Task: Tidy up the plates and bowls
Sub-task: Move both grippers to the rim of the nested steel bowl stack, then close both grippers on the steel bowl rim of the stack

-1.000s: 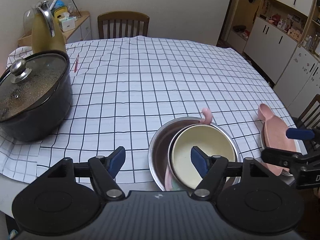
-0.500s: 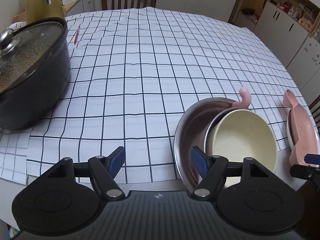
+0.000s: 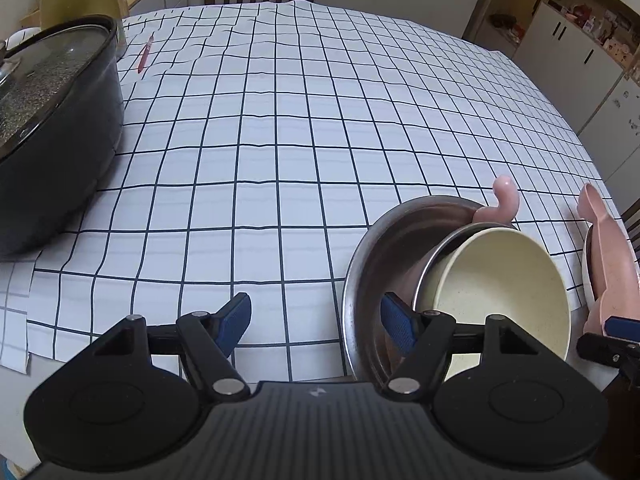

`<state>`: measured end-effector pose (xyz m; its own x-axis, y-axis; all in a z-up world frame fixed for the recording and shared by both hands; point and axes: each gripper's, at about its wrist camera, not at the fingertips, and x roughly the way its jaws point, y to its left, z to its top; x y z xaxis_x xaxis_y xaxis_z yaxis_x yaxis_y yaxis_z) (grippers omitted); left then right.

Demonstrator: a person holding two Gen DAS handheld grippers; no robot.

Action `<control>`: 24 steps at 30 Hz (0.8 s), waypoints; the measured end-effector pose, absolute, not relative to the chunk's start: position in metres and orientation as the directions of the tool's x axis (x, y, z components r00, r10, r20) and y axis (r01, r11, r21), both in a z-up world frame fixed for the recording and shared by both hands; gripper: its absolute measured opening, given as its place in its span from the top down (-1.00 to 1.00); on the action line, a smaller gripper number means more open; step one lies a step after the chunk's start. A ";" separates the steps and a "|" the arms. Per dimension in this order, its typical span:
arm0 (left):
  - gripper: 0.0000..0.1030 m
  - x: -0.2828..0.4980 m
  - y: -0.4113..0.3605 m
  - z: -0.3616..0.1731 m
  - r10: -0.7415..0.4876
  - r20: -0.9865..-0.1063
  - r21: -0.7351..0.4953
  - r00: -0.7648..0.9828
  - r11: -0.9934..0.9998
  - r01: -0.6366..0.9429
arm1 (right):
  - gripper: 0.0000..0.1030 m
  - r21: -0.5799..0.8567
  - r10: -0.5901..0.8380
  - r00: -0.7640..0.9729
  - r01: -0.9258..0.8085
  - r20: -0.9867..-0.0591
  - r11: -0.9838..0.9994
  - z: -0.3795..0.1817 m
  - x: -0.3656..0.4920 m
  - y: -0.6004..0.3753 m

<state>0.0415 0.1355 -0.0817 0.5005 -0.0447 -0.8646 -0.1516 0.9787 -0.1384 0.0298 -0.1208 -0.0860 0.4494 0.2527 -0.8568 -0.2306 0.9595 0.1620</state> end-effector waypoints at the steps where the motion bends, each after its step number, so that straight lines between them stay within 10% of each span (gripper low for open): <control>1: -0.37 0.042 0.136 -0.082 -0.047 -0.865 -0.141 0.500 0.978 -0.151 | -0.43 0.146 0.240 0.461 -0.231 -0.854 0.962 -0.084 0.029 -0.122; 24: 0.21 0.058 0.148 -0.100 -0.122 -0.869 -0.232 0.479 0.957 -0.177 | 0.20 0.243 0.305 0.353 -0.209 -0.885 0.947 -0.115 0.048 -0.099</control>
